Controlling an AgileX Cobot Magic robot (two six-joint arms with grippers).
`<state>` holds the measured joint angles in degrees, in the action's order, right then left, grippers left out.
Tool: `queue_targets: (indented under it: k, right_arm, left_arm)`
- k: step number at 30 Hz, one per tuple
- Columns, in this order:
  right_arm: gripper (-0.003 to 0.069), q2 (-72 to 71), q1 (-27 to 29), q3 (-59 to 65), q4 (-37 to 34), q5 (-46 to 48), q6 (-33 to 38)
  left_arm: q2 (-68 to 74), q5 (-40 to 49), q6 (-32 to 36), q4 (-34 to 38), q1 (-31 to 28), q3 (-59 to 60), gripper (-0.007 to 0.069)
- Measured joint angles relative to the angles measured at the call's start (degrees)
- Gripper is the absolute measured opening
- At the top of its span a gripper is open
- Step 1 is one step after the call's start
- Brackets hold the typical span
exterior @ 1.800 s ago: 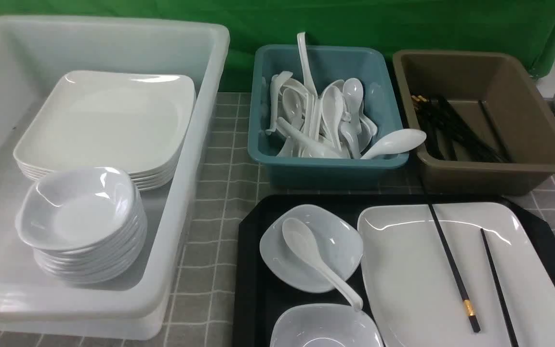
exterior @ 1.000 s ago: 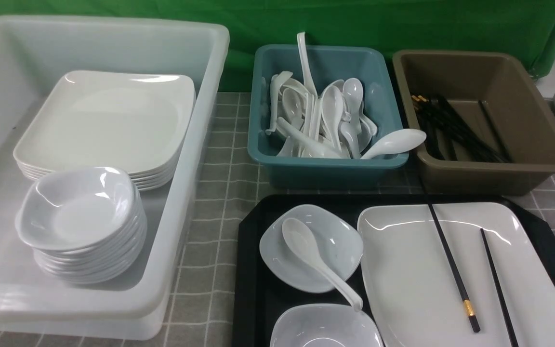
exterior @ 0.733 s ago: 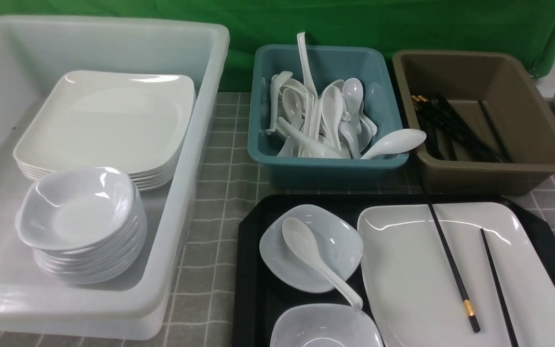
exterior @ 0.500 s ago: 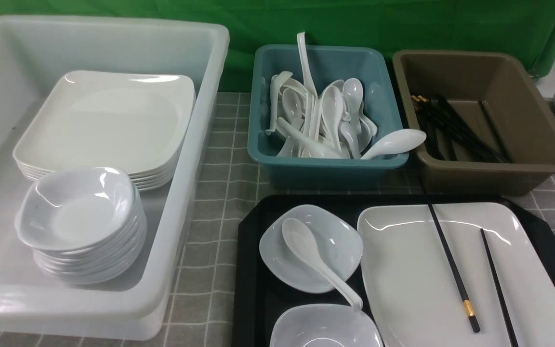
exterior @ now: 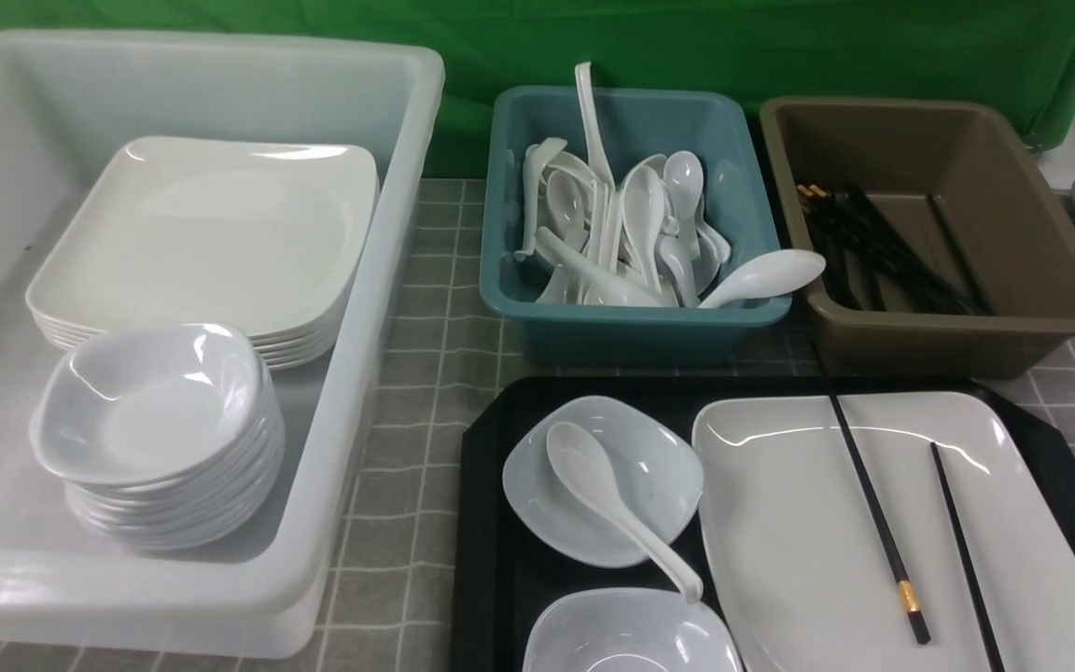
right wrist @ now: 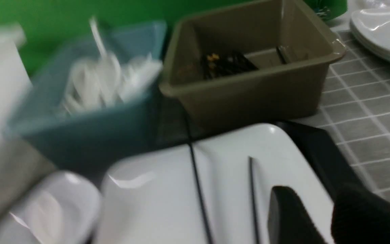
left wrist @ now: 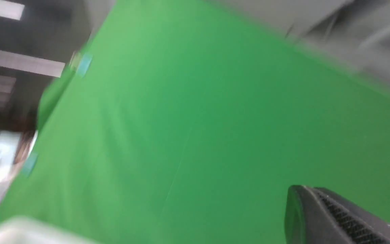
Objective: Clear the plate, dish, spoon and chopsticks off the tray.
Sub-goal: Use the right arm to grab a chopstick from the plate
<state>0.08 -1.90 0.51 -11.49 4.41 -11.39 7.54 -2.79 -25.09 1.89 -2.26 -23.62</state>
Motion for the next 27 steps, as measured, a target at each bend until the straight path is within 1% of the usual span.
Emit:
queue_targets:
  k: [2,3,5,6,9,10,11,13,14,16,18,19,20,21,22,23,24,25,27]
  right_arm:
    - [0.0238,0.0,0.0,0.0,-2.6,-3.9,-9.0]
    - [0.0238,0.0,0.0,0.0,-3.2,-5.4,-12.3]
    - [0.0238,0.0,0.0,0.0,-3.9,-7.2,-16.1]
    - [0.0238,0.0,0.0,0.0,-4.2,-7.8,-17.1]
    - [0.0238,0.0,0.0,0.0,-4.3,-9.6,-18.6]
    - [0.0238,0.0,0.0,0.0,-4.3,-11.4,-19.2]
    - [0.0238,0.0,0.0,0.0,-4.3,-12.4,-19.4]
    - [0.0232,0.0,-0.1,-0.3,-4.3,-14.3,-19.7]
    - [0.0222,0.1,-0.3,-1.4,-4.3,-12.1,-19.6]
    - [0.0160,1.4,-1.7,-6.7,-4.0,-3.9,-16.8]
    - [0.0074,5.3,-3.3,-13.3,-4.0,4.2,-11.4]
    - [0.0050,8.2,-4.4,-17.2,-4.0,8.6,-9.1]
    - [0.0040,10.9,-5.4,-20.3,-4.0,12.0,-7.3]
    - [0.0032,15.5,-7.4,-25.7,-4.0,17.5,-4.9]
    - [0.0029,19.6,-8.6,-28.7,-3.9,20.6,-2.9]
    - [0.0029,23.7,-10.3,-32.9,-3.9,25.3,0.5]
    - [0.0029,24.6,-10.6,-33.6,-3.9,25.3,1.1]
    - [0.0027,30.5,-12.4,-37.8,-3.8,30.5,5.2]
    - [0.0028,38.0,-14.1,-41.6,-3.4,36.2,9.5]
  left_arm:
    - [4.8,8.1,-0.2,0.5,0.0,-3.7,0.0003]
    - [7.6,12.5,-0.1,1.1,0.0,-5.6,0.0003]
    - [13.8,23.0,3.3,3.6,0.0,-9.2,0.0003]
    - [17.0,27.8,6.6,5.6,0.0,-10.9,0.0003]
    - [24.8,38.5,16.4,11.7,0.0,-14.2,0.0003]
    - [29.2,42.6,20.6,15.8,0.0,-15.3,0.0003]
    - [30.9,44.8,23.3,17.7,0.0,-15.8,0.0003]
    - [36.0,49.2,30.3,24.0,0.0,-16.6,0.0003]
    - [38.1,50.5,33.3,27.0,0.0,-16.7,0.0003]
    - [41.3,53.0,39.9,32.0,0.0,-16.8,0.0003]
    - [43.3,53.4,43.3,34.9,0.0,-17.0,0.0001]
    - [44.1,53.2,45.1,36.2,0.0,-17.0,0.0000]
    - [44.7,52.9,46.6,37.0,0.1,-17.2,0.0000]
    - [45.7,52.5,48.8,37.8,0.5,-17.6,0.0000]
    - [46.3,52.2,49.4,37.8,1.1,-18.0,0.0000]
    - [47.1,51.8,49.7,37.7,2.4,-18.8,0.0000]
    - [47.1,51.7,49.7,37.7,2.7,-19.0,0.0000]
    - [48.2,51.3,49.5,36.7,4.9,-20.1,0.0000]
    - [49.3,51.2,47.9,33.9,8.7,-22.0,0.0000]
